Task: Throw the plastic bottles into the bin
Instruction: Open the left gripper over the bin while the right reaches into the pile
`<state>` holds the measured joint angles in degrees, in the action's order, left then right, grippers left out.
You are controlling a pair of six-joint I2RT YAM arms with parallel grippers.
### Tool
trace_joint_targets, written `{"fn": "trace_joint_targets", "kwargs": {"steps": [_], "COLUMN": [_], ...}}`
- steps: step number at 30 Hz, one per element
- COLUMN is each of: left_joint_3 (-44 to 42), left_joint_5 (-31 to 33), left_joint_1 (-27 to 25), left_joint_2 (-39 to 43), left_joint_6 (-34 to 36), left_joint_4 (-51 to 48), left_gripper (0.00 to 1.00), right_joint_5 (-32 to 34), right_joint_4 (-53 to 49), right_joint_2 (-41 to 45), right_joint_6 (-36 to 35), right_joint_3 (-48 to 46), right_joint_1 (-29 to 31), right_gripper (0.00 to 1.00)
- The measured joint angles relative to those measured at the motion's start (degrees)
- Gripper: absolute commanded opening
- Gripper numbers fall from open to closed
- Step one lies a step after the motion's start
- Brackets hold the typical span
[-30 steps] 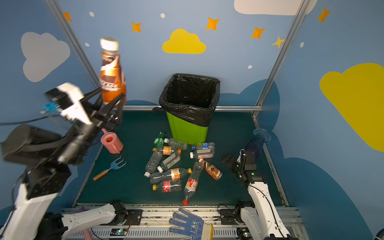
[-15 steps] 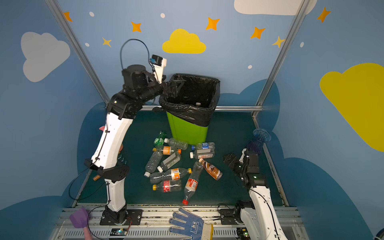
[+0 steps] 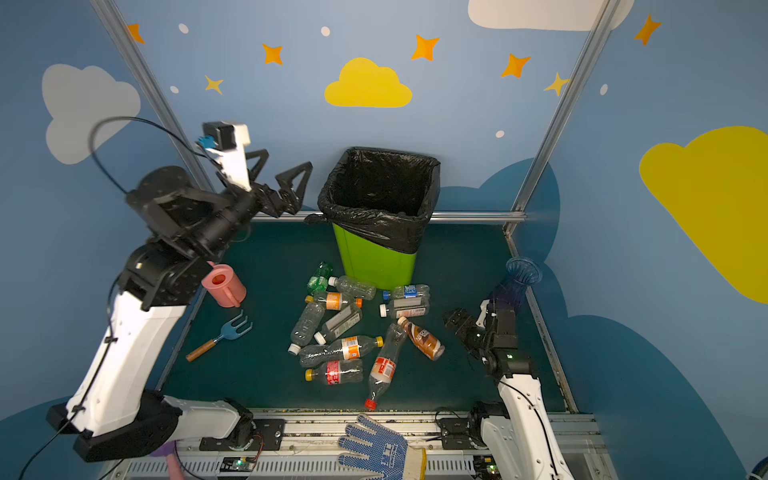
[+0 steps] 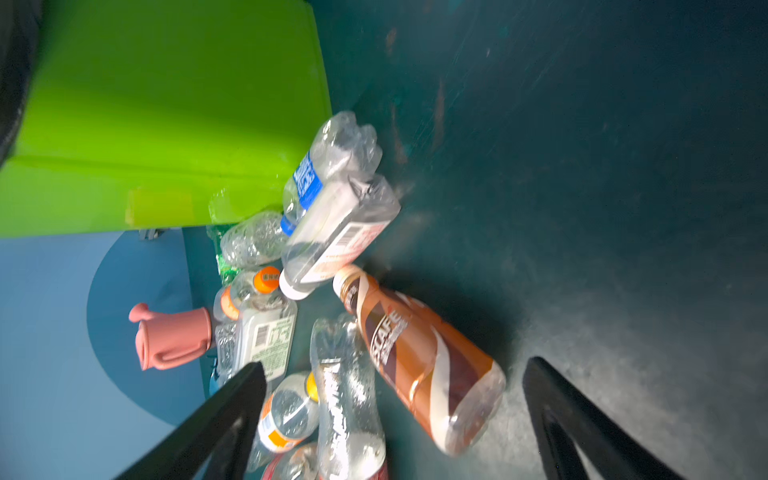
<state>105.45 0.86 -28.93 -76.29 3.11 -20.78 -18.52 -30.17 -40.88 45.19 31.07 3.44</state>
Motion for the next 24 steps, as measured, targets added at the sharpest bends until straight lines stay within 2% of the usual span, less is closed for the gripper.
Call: {"fn": "trace_joint_targets", "kwargs": {"steps": [4,7,15,19,24], "left_joint_3": [-19.4,-29.7,-48.8,-58.3,-64.6], "left_joint_5": [3.3,4.9,7.2,7.4,7.8], "left_joint_1": [1.7,3.7,7.3,7.8,8.0], "left_joint_2": [4.2,8.4,20.9,25.6,29.3], "left_joint_6": [-1.4,-3.4,-11.4,-16.0,-20.0], "left_joint_4": [1.2,1.3,3.7,4.3,3.6], "left_gripper": [1.0,1.0,1.0,1.0,1.0], "right_joint_5": [0.9,2.1,7.1,9.8,12.4], "right_joint_4": [-1.8,-2.2,-1.6,0.9,5.2], "right_joint_2": [1.7,2.0,0.8,-3.7,-12.2], "right_joint_6": [2.3,4.2,10.5,13.3,16.0], "right_joint_3": [0.0,-0.3,-3.7,-3.8,-3.8], "right_joint_1": [5.3,10.0,24.5,32.9,40.9], "right_gripper": [0.94,0.92,0.88,0.88,0.89]}}
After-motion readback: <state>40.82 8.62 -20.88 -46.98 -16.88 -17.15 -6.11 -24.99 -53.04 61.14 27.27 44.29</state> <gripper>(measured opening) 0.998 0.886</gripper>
